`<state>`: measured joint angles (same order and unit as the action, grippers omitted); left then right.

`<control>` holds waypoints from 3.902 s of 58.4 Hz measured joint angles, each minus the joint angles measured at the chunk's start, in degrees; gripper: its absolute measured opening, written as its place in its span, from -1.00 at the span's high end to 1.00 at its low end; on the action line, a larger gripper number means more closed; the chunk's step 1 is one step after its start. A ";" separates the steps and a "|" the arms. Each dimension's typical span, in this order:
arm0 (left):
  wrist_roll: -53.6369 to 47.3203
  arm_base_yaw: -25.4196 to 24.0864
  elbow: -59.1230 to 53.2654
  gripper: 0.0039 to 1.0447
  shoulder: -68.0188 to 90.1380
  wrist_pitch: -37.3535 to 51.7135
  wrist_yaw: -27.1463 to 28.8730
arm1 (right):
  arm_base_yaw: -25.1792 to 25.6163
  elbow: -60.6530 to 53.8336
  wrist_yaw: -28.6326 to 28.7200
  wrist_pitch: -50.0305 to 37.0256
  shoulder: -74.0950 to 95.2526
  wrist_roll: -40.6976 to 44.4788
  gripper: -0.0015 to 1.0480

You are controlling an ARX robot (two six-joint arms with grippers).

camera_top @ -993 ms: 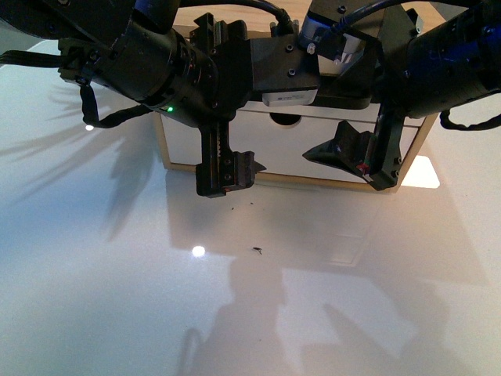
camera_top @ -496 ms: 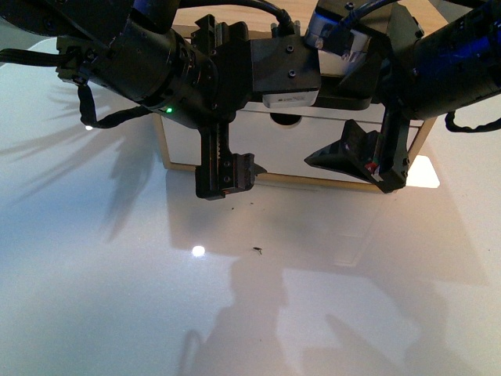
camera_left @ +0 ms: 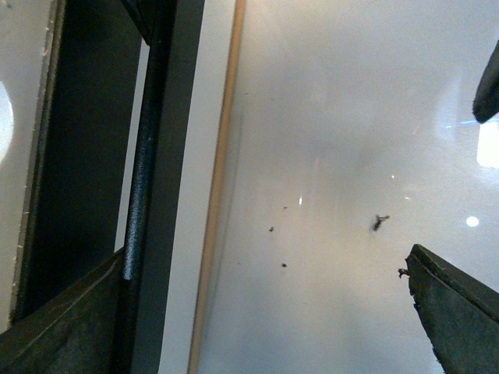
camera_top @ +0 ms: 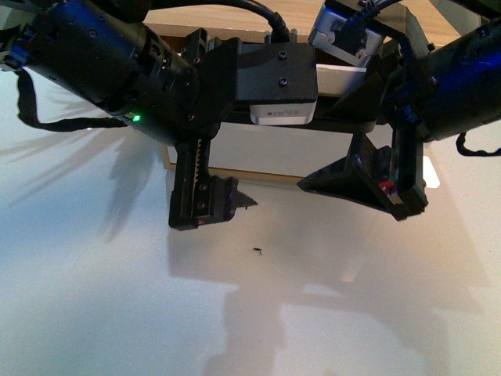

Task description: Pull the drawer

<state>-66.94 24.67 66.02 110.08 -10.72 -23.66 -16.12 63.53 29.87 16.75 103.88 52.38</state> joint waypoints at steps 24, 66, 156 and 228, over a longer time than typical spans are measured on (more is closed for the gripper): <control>-2.23 1.73 -7.93 -0.87 -8.20 -6.51 -1.62 | -2.71 -8.72 0.79 2.93 -8.61 -0.04 -0.83; 25.64 3.63 -30.88 -0.87 -35.76 26.23 0.11 | 3.19 -27.69 2.38 -13.90 -38.73 -22.34 -0.83; 67.43 -24.41 -63.56 0.95 -108.00 10.21 23.69 | 16.44 -60.02 -29.79 -16.15 -100.61 -52.54 0.96; 67.23 -24.41 -65.26 -0.87 -109.79 10.40 23.69 | 16.33 -61.90 -29.88 -16.66 -103.51 -52.54 -0.83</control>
<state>0.30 0.25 0.75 0.30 -0.32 0.03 0.21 1.63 -0.01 0.10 0.36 -0.16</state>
